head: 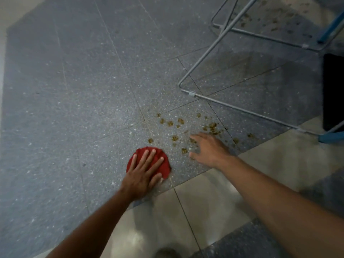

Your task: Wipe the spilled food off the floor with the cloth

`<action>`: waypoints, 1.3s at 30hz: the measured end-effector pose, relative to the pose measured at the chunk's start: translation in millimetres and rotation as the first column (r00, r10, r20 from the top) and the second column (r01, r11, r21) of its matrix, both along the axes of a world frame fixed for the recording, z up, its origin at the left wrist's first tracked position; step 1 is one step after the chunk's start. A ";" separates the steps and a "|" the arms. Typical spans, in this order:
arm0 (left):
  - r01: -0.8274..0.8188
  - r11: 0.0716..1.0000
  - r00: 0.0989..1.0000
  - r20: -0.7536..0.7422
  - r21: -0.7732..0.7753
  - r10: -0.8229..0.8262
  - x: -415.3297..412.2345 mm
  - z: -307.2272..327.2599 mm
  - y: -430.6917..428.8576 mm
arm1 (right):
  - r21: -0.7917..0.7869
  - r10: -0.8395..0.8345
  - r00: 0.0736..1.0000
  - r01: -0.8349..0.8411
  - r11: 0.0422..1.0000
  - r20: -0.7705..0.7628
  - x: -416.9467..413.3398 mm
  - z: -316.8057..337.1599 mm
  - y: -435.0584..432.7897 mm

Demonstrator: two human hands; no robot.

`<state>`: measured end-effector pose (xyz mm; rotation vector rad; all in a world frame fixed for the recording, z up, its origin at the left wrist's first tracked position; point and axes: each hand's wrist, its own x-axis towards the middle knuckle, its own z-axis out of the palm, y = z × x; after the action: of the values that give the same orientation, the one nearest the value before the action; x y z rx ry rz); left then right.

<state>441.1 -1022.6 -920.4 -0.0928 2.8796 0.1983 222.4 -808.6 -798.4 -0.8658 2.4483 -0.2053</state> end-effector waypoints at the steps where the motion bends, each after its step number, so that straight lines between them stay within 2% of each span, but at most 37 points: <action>1: -0.092 0.996 0.996 -0.001 0.006 0.092 -21.3 1.3 -6.5 | -0.011 -0.016 1.000 0.016 1.000 -0.006 -2.7 -0.7 -0.8; 3: -0.256 0.967 0.966 0.041 0.008 0.255 -61.4 3.9 -10.5 | -0.031 -0.029 1.000 0.029 0.999 -0.007 -5.8 -2.3 -1.4; 5: -0.318 0.948 0.946 0.071 0.028 0.316 -79.0 4.0 5.7 | -0.038 -0.034 0.999 0.034 0.999 0.000 -7.0 -3.2 3.2; 7: -0.239 0.969 0.971 0.022 0.058 0.238 -56.4 0.3 27.9 | -0.047 -0.052 0.999 0.053 0.998 0.008 -6.6 -2.2 7.1; 11: 0.091 0.991 0.995 -0.052 0.103 -0.086 24.3 -7.6 23.2 | -0.046 -0.081 0.997 0.082 0.996 0.015 -12.1 -0.5 15.0; 13: 0.118 0.990 0.991 -0.066 0.077 -0.113 20.5 -8.5 -7.2 | -0.055 -0.092 0.996 0.092 0.994 0.016 -13.1 -2.0 18.2; 16: -0.102 0.994 0.993 -0.056 0.032 0.104 -38.2 -5.2 -31.9 | -0.057 -0.089 0.996 0.090 0.994 0.017 -7.9 -5.7 19.0; 19: -0.274 0.961 0.962 -0.009 0.030 0.274 -76.2 -9.4 -8.5 | -0.054 -0.087 0.996 0.088 0.995 0.023 -1.4 -9.1 15.9; 21: -0.214 0.976 0.976 -0.033 0.034 0.215 -57.3 -16.0 13.1 | -0.075 -0.102 0.994 0.104 0.992 0.026 -3.2 -7.9 12.4; 24: 0.040 0.997 0.998 -0.052 0.065 -0.037 -1.4 -21.4 11.3 | -0.113 -0.123 0.992 0.125 0.986 0.028 -17.0 -3.2 8.5; 26: 0.071 0.995 0.997 -0.019 0.075 -0.070 2.7 -16.6 -17.6 | -0.118 -0.134 0.991 0.136 0.984 0.022 -24.4 -3.2 7.5; 29: -0.110 0.994 0.994 -0.001 0.016 0.110 -52.1 -5.5 -56.9 | -0.107 -0.150 0.988 0.152 0.982 0.029 -26.7 -8.3 6.7; 32: -0.398 0.911 0.917 0.060 0.109 0.394 -125.3 0.7 -57.3 | -0.101 -0.158 0.987 0.160 0.982 0.031 -21.8 -15.2 5.0; 33: -0.448 0.882 0.894 0.070 0.149 0.442 -137.3 2.1 -47.7 | -0.101 -0.163 0.986 0.165 0.981 0.035 -21.1 -16.1 4.8; 34: -0.439 0.881 0.898 0.065 0.175 0.434 -138.1 1.7 -35.7 | -0.102 -0.167 0.985 0.170 0.980 0.040 -20.9 -16.0 4.8; 37: -0.176 0.973 0.984 -0.014 0.148 0.180 -91.7 -5.9 -14.8 | -0.101 -0.191 0.981 0.193 0.976 0.027 -31.2 -11.4 5.3; 39: -0.078 0.986 0.997 -0.001 0.146 0.079 -68.2 -6.2 -33.9 | -0.112 -0.215 0.976 0.215 0.970 0.014 -41.8 -9.1 8.6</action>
<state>372.9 -1056.4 -926.6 -0.1790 2.8592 0.4240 180.6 -800.0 -807.6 -0.6429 2.5473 -0.4266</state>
